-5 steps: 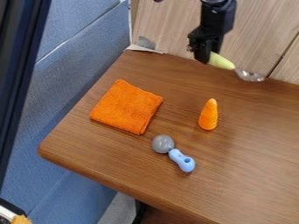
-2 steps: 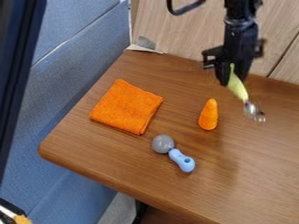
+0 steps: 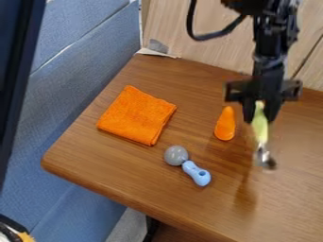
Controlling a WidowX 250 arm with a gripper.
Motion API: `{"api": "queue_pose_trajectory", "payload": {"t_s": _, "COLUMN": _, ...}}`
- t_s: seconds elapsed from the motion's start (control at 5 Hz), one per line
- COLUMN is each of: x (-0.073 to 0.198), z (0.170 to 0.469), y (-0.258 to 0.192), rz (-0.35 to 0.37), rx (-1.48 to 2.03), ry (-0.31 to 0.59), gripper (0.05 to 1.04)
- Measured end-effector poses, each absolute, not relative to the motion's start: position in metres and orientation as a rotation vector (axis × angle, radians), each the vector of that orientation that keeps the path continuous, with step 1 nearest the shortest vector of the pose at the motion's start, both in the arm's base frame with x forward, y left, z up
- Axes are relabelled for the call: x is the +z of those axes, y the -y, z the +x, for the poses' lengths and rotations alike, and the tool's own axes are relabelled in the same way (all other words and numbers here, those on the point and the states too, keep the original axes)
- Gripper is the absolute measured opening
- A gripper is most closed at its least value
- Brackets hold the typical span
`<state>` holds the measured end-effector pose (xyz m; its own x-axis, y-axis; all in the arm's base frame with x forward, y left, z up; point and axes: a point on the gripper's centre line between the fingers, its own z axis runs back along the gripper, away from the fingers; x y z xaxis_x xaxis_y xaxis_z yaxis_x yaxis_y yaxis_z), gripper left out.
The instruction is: Moved the green spoon to the right side of the other objects on the table
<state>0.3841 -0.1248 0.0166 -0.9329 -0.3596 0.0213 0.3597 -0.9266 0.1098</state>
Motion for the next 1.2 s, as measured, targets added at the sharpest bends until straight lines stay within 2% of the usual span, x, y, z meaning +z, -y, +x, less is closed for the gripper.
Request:
{"api": "queue_pose_trajectory", "payload": {"t_s": 0.6, "x": -0.011, "z": 0.380, "y": 0.137, "rz": 0.004, "rx": -2.889, "ry": 0.131, "gripper": 0.406}}
{"api": "queue_pose_trajectory", "payload": {"t_s": 0.8, "x": -0.017, "z": 0.379, "y": 0.139, "rz": -0.021, "rx": -2.902, "ry": 0.121, "gripper": 0.406}}
{"api": "queue_pose_trajectory", "payload": {"t_s": 1.0, "x": -0.016, "z": 0.380, "y": 0.138, "rz": -0.020, "rx": -2.899, "ry": 0.117, "gripper": 0.481}}
{"api": "queue_pose_trajectory", "payload": {"t_s": 1.2, "x": -0.016, "z": 0.381, "y": 0.138, "rz": -0.024, "rx": -2.874, "ry": 0.106, "gripper": 0.782}}
